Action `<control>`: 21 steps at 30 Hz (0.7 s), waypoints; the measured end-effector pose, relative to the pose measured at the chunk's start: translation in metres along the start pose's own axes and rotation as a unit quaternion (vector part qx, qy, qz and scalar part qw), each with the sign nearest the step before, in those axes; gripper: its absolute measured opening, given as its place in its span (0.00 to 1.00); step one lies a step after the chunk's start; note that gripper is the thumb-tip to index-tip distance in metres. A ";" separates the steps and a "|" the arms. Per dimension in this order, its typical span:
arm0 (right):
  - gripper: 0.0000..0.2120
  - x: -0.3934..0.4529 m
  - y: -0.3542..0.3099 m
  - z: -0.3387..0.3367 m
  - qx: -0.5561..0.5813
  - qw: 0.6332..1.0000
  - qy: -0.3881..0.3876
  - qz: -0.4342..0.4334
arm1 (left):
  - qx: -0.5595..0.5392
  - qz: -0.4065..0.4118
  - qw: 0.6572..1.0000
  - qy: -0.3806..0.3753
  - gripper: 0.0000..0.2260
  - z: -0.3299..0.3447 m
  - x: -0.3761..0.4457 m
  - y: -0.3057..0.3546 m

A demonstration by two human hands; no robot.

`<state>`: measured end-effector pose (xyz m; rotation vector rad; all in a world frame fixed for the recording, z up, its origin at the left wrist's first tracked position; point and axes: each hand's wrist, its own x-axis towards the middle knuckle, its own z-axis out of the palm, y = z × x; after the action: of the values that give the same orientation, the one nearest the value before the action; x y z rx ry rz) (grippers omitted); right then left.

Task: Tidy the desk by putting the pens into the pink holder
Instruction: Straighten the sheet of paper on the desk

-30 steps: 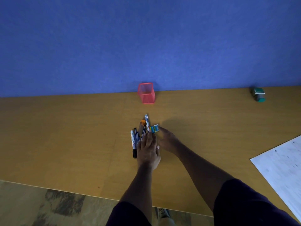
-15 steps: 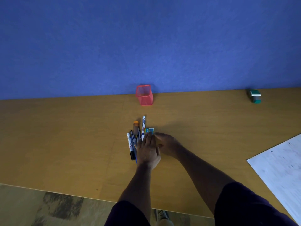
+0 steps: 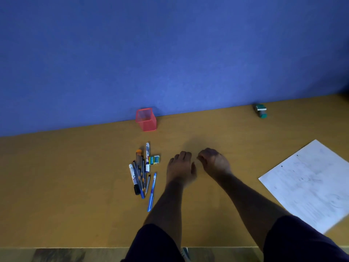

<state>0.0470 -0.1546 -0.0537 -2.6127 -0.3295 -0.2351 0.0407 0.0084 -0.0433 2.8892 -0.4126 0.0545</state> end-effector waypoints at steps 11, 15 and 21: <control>0.15 -0.061 0.063 -0.059 -0.044 0.974 0.069 0.213 | -0.027 0.121 0.992 0.011 0.06 0.016 0.031 0.096; 0.16 -0.091 0.086 -0.079 -0.021 0.930 0.110 0.349 | -0.033 0.152 0.988 -0.012 0.01 0.030 0.035 0.133; 0.24 -0.130 0.122 -0.100 0.026 0.829 0.186 0.527 | -0.058 0.178 0.981 -0.049 0.07 0.041 0.038 0.194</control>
<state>-0.0546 -0.3324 -0.0517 -2.2194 1.1928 -0.3110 0.0227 -0.1928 -0.0395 2.6767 -0.9142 -0.0531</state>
